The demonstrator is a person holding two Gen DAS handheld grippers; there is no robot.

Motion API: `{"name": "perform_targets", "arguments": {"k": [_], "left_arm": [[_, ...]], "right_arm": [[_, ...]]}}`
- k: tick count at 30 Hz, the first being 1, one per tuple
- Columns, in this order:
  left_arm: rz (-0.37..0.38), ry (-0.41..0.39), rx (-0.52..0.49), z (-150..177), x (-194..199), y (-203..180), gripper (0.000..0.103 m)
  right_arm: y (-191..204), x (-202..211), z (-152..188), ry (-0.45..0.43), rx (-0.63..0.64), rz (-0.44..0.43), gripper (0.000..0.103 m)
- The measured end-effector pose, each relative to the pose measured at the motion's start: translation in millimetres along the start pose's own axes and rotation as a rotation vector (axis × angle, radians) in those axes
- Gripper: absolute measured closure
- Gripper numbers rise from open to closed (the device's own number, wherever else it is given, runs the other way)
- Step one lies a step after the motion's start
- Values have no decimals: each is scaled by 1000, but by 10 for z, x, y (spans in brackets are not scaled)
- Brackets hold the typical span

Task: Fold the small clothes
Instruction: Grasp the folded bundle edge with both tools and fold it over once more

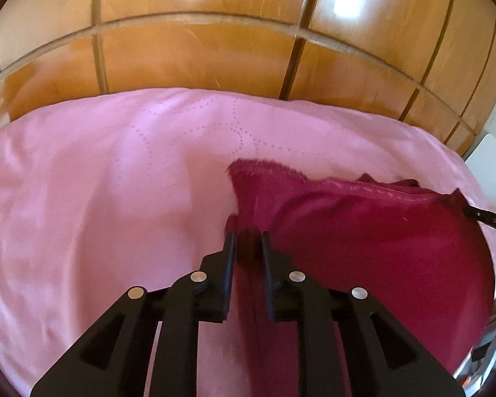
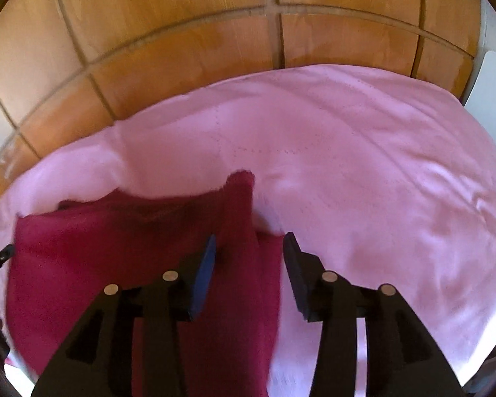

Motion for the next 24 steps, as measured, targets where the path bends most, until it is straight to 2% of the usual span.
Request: {"name": "perform_targets", "arguments": {"k": [4,6,7,8,13,15,18,20,21,22,23,24], "left_arm": [[76,10,38,376,257,103,89],[135,10,61,621,393,151,68],[160,3,79,715,440,173,42],[189,-17,107,855,532,202,35],[281,2,88,1346,738,112,35],[263,6,48,1421,734,25,35],[237,3,13,1443,655,-74,38],[221,4,-11,1431,602,-113,52],[215,5,-25,1419,565,-137,56],[215,11,-29,1408,525,-137,65],[210,21,-28,1409,485,-129,81],[203,22,-35,1392,470,-129,89]], "right_arm": [[-120,344,474,26,-8,-95,61],[-136,465,778,56,-5,-149,59],[-131,513,903,68,0,-168,58],[-115,551,1041,80,9,-179,58],[-7,532,1526,142,50,-185,58],[45,454,1596,146,60,-169,60],[79,382,1541,134,76,-146,63],[102,350,1471,125,88,-141,74],[121,341,1457,126,96,-131,86],[138,354,1464,130,106,-118,94],[148,393,1488,129,114,-114,95],[166,464,1494,121,135,-105,96]]}}
Point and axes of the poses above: each gripper's, at about its wrist camera, not at the fingertips, and x roughly against the way its jaws point, y to its left, z to its underside, the point moved 4 cm from there along -x, roughly the way its jaws point, and after that the axes turned 10 degrees about y, right-handed, at the moved point
